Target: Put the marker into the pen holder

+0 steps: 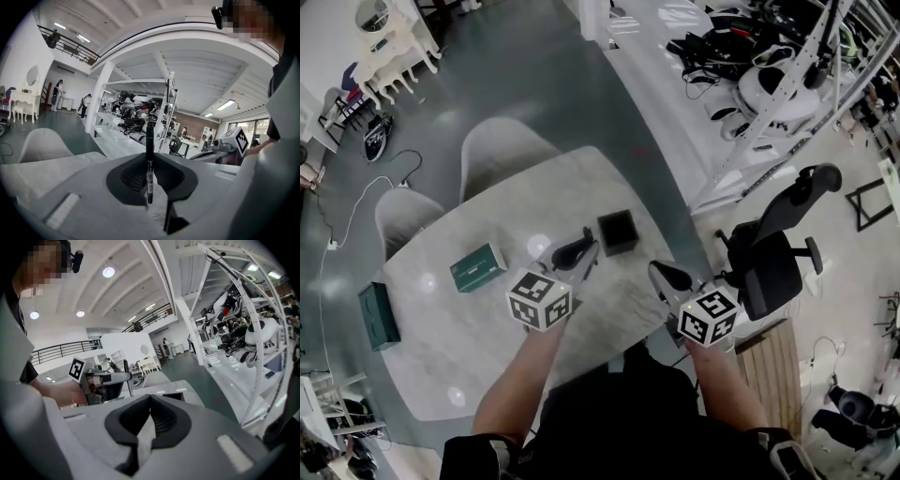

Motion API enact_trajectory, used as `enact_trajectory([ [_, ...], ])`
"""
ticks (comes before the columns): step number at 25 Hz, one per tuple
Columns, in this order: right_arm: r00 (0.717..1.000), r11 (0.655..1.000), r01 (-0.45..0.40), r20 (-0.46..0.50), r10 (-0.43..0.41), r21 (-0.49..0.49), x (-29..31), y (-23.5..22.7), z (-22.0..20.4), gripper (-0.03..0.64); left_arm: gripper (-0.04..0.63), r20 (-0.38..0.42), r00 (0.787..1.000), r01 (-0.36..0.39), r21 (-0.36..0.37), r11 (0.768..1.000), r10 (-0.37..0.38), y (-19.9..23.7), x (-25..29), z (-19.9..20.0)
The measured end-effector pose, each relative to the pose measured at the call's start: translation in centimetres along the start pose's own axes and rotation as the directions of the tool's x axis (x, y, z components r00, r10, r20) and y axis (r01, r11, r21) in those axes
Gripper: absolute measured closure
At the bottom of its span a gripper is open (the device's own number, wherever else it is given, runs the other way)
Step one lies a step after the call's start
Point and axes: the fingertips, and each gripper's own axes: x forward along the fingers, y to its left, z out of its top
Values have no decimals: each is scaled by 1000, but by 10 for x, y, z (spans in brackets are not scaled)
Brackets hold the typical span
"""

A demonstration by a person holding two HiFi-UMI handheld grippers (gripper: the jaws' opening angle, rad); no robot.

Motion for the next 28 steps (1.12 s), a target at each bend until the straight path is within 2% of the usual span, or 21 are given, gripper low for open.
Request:
enact_trajectory([
  [6,999,999,-39,-16,40,31,15,-19,-8,614,543,-47,999,9,-4,1000,-9,2,42,-6],
  [11,999,998,-51,-15,52,46,18,-29,-11,614,543,-56,998,-11,-2,1000,11,15,72,-13],
  [15,999,997,-41,-24,43,67,17,-48,-16,614,543,-45,999,-4,-30,1000,3,22,94,-20],
  [18,999,996,-30,-30,33,83,14,-59,-21,614,542,-46,999,-3,-22,1000,2,28,107,-30],
  [28,999,993,-2,-33,6,115,6,-82,-27,614,541,-130,989,-66,1,998,66,54,119,-62],
])
